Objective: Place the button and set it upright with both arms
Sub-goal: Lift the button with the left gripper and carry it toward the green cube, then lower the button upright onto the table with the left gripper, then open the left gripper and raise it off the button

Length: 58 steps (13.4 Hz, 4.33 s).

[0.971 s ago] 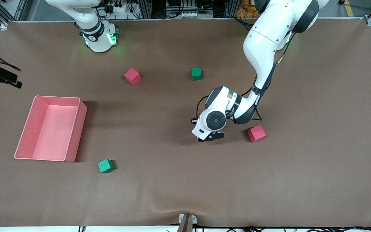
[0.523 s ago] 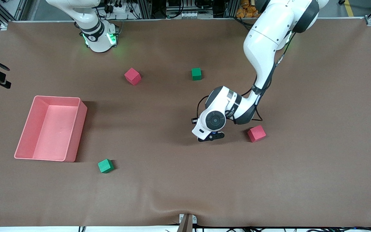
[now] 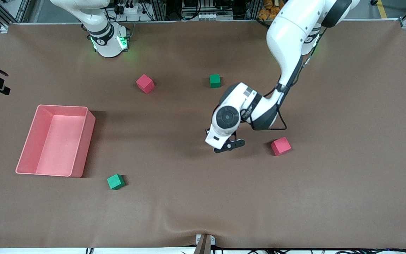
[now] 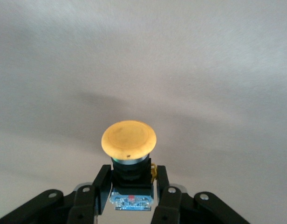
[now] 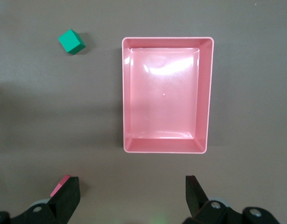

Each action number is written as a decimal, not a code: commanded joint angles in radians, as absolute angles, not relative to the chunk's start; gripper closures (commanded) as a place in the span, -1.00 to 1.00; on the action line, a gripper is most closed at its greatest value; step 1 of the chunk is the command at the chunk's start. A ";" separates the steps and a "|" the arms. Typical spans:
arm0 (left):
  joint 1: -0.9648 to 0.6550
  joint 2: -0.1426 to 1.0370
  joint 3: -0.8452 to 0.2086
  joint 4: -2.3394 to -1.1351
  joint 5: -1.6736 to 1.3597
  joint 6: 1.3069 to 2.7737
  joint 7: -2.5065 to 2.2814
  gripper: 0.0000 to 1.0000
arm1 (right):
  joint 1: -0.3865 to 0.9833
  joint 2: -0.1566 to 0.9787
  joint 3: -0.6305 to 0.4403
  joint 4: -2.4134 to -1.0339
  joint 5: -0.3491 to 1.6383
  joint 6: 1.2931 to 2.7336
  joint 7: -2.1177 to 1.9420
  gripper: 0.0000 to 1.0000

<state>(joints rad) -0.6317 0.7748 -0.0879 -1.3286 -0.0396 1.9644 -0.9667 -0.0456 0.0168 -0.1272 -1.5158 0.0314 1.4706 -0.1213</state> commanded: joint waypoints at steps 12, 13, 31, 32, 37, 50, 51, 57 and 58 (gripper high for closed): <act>-0.896 0.776 -0.078 -1.312 0.636 2.019 -1.728 0.69 | -0.068 0.002 -0.109 -1.457 0.048 1.451 -0.101 -1.00; -0.910 0.778 -0.080 -1.315 0.691 2.019 -1.814 0.69 | -0.055 -0.002 -0.106 -1.457 0.048 1.451 -0.101 -1.00; -1.137 1.000 -0.080 -1.331 1.249 1.779 -2.387 0.69 | -0.046 -0.009 -0.109 -1.459 0.049 1.387 -0.048 -1.00; -1.138 1.011 -0.080 -1.331 1.250 1.779 -2.396 0.69 | -0.045 -0.009 -0.107 -1.459 0.049 1.388 -0.034 -1.00; -1.144 1.031 -0.081 -1.330 1.246 1.779 -2.401 0.59 | -0.040 -0.009 -0.104 -1.459 0.049 1.401 -0.031 -1.00; -1.146 1.045 -0.081 -1.327 1.247 1.779 -2.395 -1.00 | -0.028 -0.008 -0.104 -1.467 0.046 1.486 -0.031 -1.00; -1.152 1.039 -0.083 -1.327 1.249 1.781 -2.392 -1.00 | -0.028 -0.008 -0.104 -1.468 0.046 1.491 -0.031 -1.00; -1.189 0.997 -0.095 -1.328 1.152 1.714 -2.329 -1.00 | -0.025 -0.008 -0.103 -1.470 0.046 1.477 0.150 -1.00; -1.190 0.970 -0.100 -1.327 1.108 1.707 -2.272 -1.00 | -0.018 -0.008 -0.103 -1.470 0.043 1.476 0.149 -1.00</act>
<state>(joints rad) -1.1858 1.0230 -0.0917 -1.3319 1.1715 1.7425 -2.3546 -0.0319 0.0026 -0.1017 -1.4631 0.0386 1.4849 0.0905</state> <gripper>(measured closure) 0.000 0.000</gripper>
